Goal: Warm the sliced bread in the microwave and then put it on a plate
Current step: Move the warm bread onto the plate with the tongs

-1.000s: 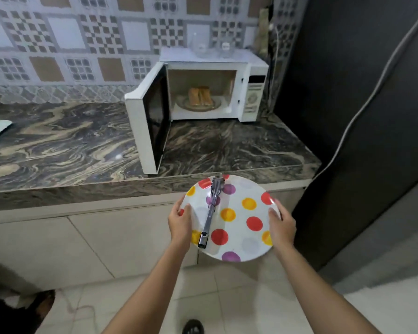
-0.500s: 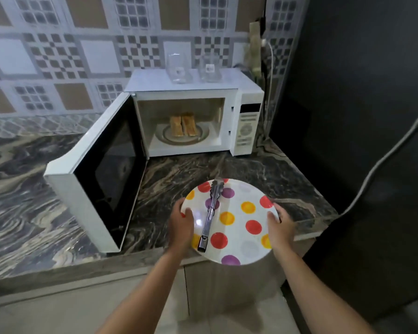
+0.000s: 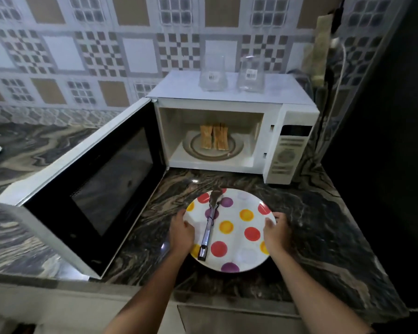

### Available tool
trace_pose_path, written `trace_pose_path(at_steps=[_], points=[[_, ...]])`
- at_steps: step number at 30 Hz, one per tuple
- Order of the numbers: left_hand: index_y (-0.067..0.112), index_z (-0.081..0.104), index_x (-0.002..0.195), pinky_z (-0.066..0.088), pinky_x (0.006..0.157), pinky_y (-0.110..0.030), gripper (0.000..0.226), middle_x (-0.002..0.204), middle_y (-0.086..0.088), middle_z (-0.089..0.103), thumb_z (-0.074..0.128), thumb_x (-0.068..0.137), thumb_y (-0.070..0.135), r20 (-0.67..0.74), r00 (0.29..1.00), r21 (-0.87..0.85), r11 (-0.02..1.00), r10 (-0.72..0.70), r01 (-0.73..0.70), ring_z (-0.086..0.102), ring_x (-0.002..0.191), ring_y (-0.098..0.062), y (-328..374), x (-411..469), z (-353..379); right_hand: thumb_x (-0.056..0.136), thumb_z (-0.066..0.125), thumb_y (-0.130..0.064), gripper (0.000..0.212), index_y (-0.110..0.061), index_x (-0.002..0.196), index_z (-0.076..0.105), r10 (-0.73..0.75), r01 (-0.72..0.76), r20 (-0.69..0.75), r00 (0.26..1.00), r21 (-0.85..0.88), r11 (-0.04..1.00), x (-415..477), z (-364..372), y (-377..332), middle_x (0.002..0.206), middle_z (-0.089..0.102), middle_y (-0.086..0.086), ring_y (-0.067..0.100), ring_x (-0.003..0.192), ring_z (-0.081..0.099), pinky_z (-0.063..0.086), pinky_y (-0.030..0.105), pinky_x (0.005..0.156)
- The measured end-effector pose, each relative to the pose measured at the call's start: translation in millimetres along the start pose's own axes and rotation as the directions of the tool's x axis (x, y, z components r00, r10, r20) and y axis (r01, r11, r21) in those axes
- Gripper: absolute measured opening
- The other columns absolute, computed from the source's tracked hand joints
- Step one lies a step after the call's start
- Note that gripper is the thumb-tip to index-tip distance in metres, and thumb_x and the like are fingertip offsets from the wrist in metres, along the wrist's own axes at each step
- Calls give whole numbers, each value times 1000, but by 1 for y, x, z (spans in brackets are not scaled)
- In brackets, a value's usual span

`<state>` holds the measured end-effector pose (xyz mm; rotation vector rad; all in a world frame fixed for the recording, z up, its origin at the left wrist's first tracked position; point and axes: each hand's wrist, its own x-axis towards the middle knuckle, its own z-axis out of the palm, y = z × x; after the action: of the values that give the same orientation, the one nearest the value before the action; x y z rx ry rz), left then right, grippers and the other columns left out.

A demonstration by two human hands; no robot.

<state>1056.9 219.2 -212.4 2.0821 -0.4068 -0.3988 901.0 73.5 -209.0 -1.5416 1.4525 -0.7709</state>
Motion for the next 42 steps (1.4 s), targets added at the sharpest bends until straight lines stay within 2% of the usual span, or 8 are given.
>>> trace_pose_path(at_steps=[15, 21, 26, 29, 33, 36, 39, 42], points=[[1, 52, 130, 36, 102, -29, 51, 131, -21, 51, 44, 81, -10, 6, 990, 114, 984, 139, -138, 48, 121, -32, -3, 46, -2, 91, 50, -8, 20, -4, 106, 63, -125, 132, 45, 991, -203, 970, 60, 42, -12, 111, 64, 18, 35, 104, 56, 43, 35, 84], [-3, 57, 123, 31, 78, -12, 43, 114, -22, 57, 50, 81, -7, 52, 985, 120, 978, 163, -168, 50, 95, -18, -13, 58, -2, 87, 52, 1, 20, 1, 99, 68, -176, 179, 36, 984, -250, 952, 73, 38, -16, 105, 67, 21, 35, 100, 56, 44, 36, 86], [-6, 53, 127, 27, 82, -7, 42, 114, -18, 52, 53, 85, -5, 26, 981, 90, 977, 193, -195, 43, 94, -12, -15, 53, 0, 87, 57, -15, 19, -12, 102, 67, -337, 289, -47, 940, -414, 863, 57, 52, -37, 114, 61, 10, 33, 114, 46, 39, 43, 94], [-3, 56, 124, 29, 80, -9, 39, 108, -11, 51, 54, 86, -1, 8, 973, 84, 969, 231, -231, 45, 91, -13, -16, 50, 2, 90, 53, -37, 29, -12, 104, 61, -374, 421, 197, 906, -330, 845, 34, 77, -52, 111, 58, 7, 28, 109, 51, 43, 36, 83], [0, 59, 122, 32, 76, -10, 34, 99, -2, 47, 52, 90, 6, 10, 969, 93, 965, 245, -245, 47, 87, -13, -20, 48, 2, 83, 45, -63, 59, -18, 121, 50, -194, 427, 449, 872, -504, 751, 5, 113, -63, 112, 59, 5, 28, 106, 57, 46, 35, 79], [0, 57, 123, 30, 81, -10, 35, 109, -10, 52, 51, 89, 4, 58, 971, 106, 966, 230, -235, 50, 97, -17, -20, 49, -2, 92, 42, -47, 46, -14, 123, 46, -189, 488, 510, 839, -552, 676, -7, 119, -64, 118, 59, 9, 30, 109, 57, 46, 35, 81], [0, 65, 108, 32, 77, -16, 25, 106, -18, 59, 49, 89, 3, 38, 969, 109, 962, 246, -248, 54, 100, -28, -11, 54, -12, 94, 43, -35, 31, -13, 113, 53, -219, 518, 539, 813, -499, 694, -10, 112, -67, 114, 61, 10, 31, 104, 58, 45, 32, 77], [8, 66, 96, 44, 82, -30, 25, 97, -12, 67, 48, 95, 25, 2, 986, -67, 984, 168, -167, 61, 94, -26, 11, 62, -26, 91, 49, -32, 20, -14, 100, 54, -352, 646, 613, 707, -358, 674, -13, 98, -78, 94, 61, 5, 29, 89, 61, 46, 33, 67]])
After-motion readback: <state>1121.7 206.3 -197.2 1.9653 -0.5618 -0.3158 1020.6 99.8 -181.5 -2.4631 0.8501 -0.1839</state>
